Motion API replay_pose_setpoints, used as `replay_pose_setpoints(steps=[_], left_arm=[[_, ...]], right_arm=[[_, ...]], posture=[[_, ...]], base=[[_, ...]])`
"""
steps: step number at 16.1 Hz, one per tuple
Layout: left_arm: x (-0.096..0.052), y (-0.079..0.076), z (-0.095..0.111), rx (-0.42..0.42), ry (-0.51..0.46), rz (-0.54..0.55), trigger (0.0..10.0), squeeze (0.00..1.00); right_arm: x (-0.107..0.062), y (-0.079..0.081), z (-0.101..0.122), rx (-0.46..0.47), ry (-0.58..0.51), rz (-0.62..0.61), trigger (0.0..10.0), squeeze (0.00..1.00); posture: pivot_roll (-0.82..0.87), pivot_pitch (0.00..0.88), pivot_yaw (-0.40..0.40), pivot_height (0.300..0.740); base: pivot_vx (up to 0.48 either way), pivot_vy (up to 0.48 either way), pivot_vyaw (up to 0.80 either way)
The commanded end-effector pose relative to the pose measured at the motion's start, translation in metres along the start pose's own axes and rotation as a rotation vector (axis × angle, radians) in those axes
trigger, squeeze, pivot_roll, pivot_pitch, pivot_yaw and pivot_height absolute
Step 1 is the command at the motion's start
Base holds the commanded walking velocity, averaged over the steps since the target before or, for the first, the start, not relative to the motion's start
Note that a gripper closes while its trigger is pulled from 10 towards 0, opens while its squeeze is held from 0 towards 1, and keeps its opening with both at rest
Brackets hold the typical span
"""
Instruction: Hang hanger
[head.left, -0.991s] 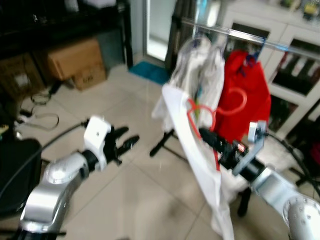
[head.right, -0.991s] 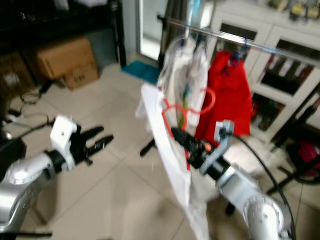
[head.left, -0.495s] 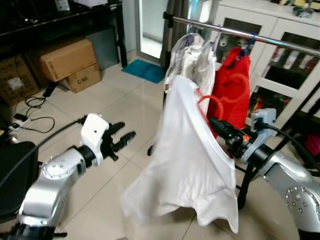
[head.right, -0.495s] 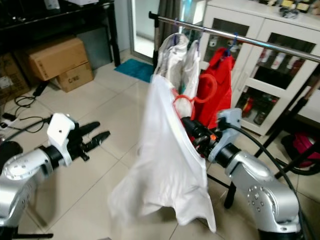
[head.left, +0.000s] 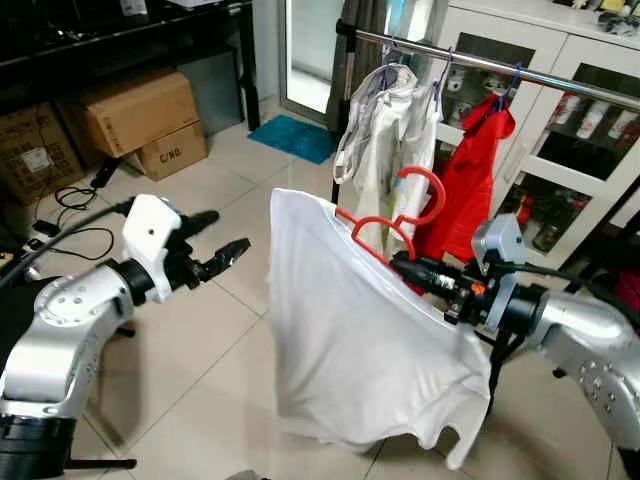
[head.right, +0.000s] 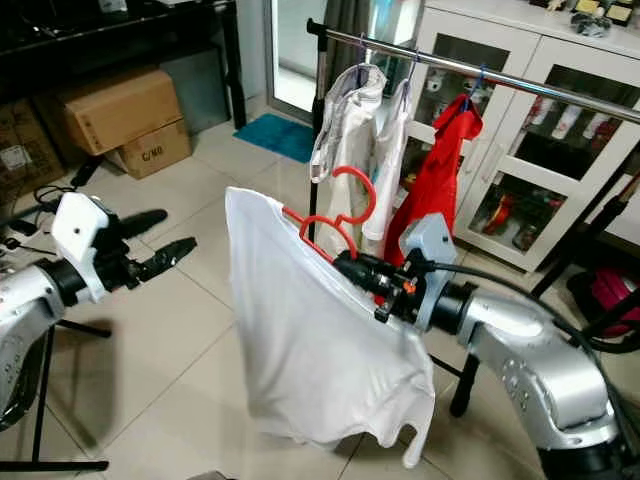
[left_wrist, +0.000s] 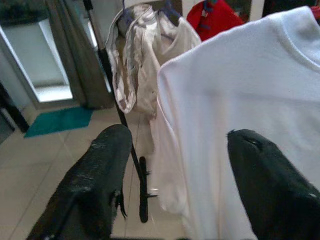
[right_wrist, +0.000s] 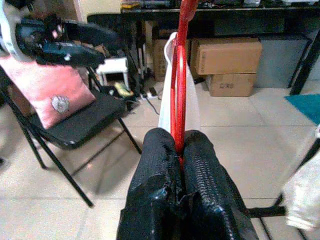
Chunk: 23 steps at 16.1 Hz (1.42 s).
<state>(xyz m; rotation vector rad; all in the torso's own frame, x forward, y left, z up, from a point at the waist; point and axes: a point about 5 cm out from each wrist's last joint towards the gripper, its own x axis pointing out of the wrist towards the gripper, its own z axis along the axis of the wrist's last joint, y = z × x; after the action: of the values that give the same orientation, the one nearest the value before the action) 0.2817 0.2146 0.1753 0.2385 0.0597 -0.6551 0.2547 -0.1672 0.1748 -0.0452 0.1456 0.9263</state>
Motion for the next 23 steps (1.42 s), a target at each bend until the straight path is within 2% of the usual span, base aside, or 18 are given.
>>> replay_pose_setpoints(steps=[1,2,3,4,5,7,8,11,14,16,17,18,19,20,23], left_arm=[[0.000,0.004,0.006,0.032,-0.016,0.007,10.0,1.00],[0.000,0.009,0.013,0.042,-0.062,0.031,10.0,1.00],[-0.004,0.016,0.020,0.060,-0.102,0.049,10.0,0.72],[-0.010,0.024,0.026,0.068,-0.134,0.052,10.0,0.13],[-0.015,0.029,0.028,0.073,-0.127,0.033,10.0,0.00],[-0.023,0.038,0.017,0.129,-0.007,-0.036,10.0,0.00],[-0.024,0.040,0.014,0.140,0.021,-0.050,10.0,0.00],[-0.026,0.053,0.001,0.165,0.109,-0.038,10.0,0.00],[-0.023,0.058,-0.004,0.141,0.097,-0.037,10.0,0.00],[-0.009,0.050,-0.004,0.080,0.038,-0.139,10.0,0.00],[-0.006,0.048,-0.004,0.067,0.029,-0.155,10.0,0.00],[-0.003,0.046,-0.004,0.057,0.021,-0.177,6.8,0.00],[0.002,0.043,-0.005,0.047,0.019,-0.204,2.6,0.00],[0.007,0.040,-0.007,0.036,0.024,-0.233,0.0,0.00],[0.013,0.038,-0.014,0.015,0.042,-0.275,0.0,0.00]], right_arm=[[-0.002,-0.002,0.011,-0.053,-0.029,-0.001,10.0,0.00],[-0.003,-0.007,0.010,-0.052,-0.025,-0.020,10.0,0.00],[-0.005,-0.007,0.010,-0.051,-0.026,-0.011,10.0,0.00],[-0.008,-0.007,0.011,-0.046,-0.033,0.010,10.0,0.00],[-0.010,-0.007,0.013,-0.037,-0.044,0.029,10.0,0.00],[-0.012,-0.006,0.019,-0.033,-0.062,0.086,10.0,0.00],[-0.012,-0.005,0.021,-0.035,-0.063,0.105,10.0,0.00],[-0.015,0.001,0.024,-0.034,-0.056,0.206,10.0,0.00],[-0.017,0.004,0.028,-0.027,-0.070,0.252,10.0,0.00],[-0.017,0.006,0.031,-0.023,-0.078,0.286,10.0,0.00],[-0.017,0.006,0.031,-0.023,-0.079,0.289,10.0,0.00],[-0.017,0.007,0.031,-0.023,-0.079,0.291,10.0,0.00],[-0.017,0.007,0.031,-0.024,-0.079,0.295,10.0,0.00],[-0.016,0.009,0.031,-0.025,-0.080,0.299,10.0,0.00],[-0.016,0.010,0.031,-0.024,-0.082,0.311,10.0,0.00]], posture=[[-0.14,0.000,-0.028,0.740],[-0.15,0.000,-0.019,0.740],[-0.15,0.000,-0.019,0.740],[-0.15,0.000,-0.022,0.740],[-0.14,0.000,-0.028,0.740],[-0.14,0.000,-0.034,0.740],[-0.14,0.000,-0.034,0.740],[-0.14,0.000,-0.034,0.740],[-0.14,0.000,-0.034,0.740],[-0.14,0.000,-0.037,0.740],[-0.14,0.000,-0.037,0.740],[-0.14,0.000,-0.035,0.740],[-0.14,0.000,-0.034,0.740],[-0.15,0.000,-0.033,0.740],[-0.15,0.000,-0.033,0.740]], base=[[0.000,0.000,0.00],[0.000,0.000,0.00],[0.000,0.000,0.00],[0.000,0.000,0.00],[0.000,0.000,0.00],[0.000,0.000,0.00],[0.000,0.000,0.00],[0.000,0.000,0.00],[0.000,0.000,0.00],[0.000,0.000,0.00],[0.000,0.000,0.00],[0.000,0.000,0.00],[0.000,0.000,0.00],[0.000,0.000,0.00],[0.000,0.000,0.00]])
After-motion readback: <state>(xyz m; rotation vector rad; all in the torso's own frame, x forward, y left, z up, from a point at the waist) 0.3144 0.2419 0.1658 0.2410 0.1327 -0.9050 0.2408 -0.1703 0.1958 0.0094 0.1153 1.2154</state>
